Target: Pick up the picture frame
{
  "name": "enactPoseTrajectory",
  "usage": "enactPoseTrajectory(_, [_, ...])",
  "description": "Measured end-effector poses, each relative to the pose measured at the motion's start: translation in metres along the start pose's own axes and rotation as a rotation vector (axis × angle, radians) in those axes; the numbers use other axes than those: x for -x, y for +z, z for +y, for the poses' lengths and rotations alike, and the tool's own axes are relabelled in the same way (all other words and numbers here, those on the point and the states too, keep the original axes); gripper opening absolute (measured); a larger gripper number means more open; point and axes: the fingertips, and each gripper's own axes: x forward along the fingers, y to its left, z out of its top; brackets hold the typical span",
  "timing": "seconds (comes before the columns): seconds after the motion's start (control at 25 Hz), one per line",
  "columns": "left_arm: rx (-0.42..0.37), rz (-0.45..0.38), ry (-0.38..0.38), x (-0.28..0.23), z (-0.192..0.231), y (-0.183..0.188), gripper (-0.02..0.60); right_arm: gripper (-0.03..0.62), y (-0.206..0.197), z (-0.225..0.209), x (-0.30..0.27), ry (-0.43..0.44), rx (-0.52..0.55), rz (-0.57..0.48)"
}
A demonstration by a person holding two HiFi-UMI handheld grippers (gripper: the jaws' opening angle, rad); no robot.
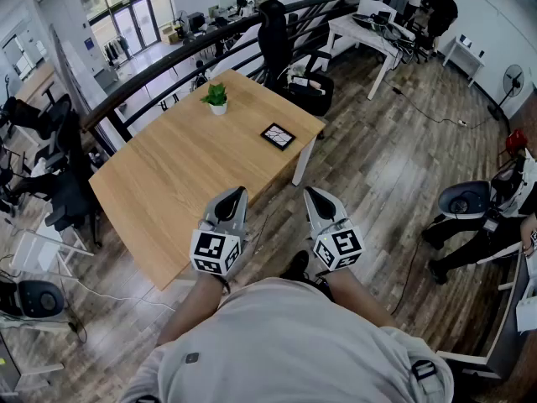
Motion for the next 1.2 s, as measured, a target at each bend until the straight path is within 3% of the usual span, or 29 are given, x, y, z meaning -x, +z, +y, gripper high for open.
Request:
enactPoseTrajectory(0.64, [0.017,0.042,0.017,-0.041,0.010,-0.013,0.003,0.009,-0.014,-0.037,-0.025,0.017,-0.041,0.014])
enactPoseTrajectory(1.2, [0.048,0.119,-0.010,-0.143,0.011,-0.034,0.003,0.009,-0.034,-0.124,-0.064,0.020,-0.105,0.054])
